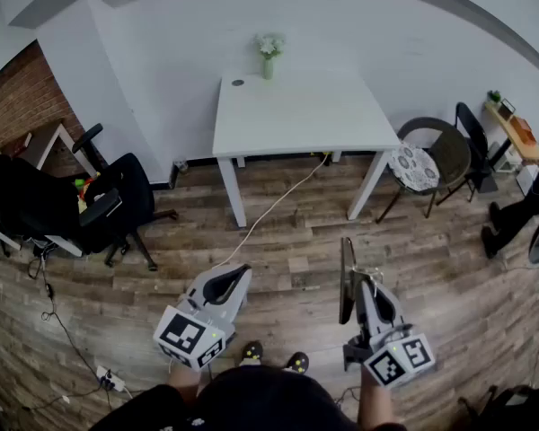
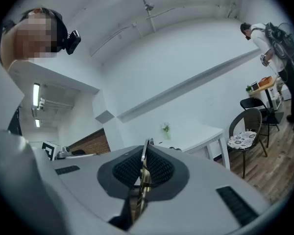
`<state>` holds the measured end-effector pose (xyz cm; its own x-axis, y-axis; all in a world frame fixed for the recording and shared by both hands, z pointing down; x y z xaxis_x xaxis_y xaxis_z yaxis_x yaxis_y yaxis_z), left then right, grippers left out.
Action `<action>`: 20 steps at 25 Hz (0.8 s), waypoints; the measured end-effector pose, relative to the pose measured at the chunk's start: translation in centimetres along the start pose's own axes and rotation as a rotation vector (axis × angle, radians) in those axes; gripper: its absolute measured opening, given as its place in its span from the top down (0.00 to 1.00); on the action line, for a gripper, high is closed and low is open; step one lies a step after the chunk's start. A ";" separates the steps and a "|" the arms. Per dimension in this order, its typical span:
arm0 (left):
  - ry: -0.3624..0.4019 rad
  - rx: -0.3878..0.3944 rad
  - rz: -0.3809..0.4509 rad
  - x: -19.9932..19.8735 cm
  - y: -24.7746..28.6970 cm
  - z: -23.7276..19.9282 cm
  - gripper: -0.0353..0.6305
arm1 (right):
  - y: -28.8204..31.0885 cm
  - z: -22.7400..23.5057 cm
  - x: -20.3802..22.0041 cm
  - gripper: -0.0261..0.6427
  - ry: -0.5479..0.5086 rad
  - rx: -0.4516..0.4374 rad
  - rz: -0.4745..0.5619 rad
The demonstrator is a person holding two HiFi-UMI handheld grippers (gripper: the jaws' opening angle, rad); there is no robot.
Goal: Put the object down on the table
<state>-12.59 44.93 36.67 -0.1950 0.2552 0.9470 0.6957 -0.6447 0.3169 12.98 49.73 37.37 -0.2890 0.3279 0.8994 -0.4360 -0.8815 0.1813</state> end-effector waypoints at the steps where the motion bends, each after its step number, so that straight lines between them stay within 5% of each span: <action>1: -0.001 0.001 0.005 -0.1 0.0 0.1 0.95 | -0.1 0.0 0.0 0.95 0.001 0.001 0.000; 20: -0.009 -0.025 0.004 -1.1 3.6 4.0 0.95 | -2.6 4.7 -1.2 0.95 0.006 -0.034 -0.001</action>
<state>-7.09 45.24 36.51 -0.1857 0.2586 0.9480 0.6788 -0.6638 0.3140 18.46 50.06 37.73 -0.2933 0.3309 0.8969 -0.4648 -0.8692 0.1687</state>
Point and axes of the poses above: the fingertips, and each gripper's own axes: y forward along the fingers, z to its right, x out of its underside, the point moved 4 cm from there along -y, backward along the fingers, and after that the axes turned 12 degrees about -z, right-handed, at the moved point
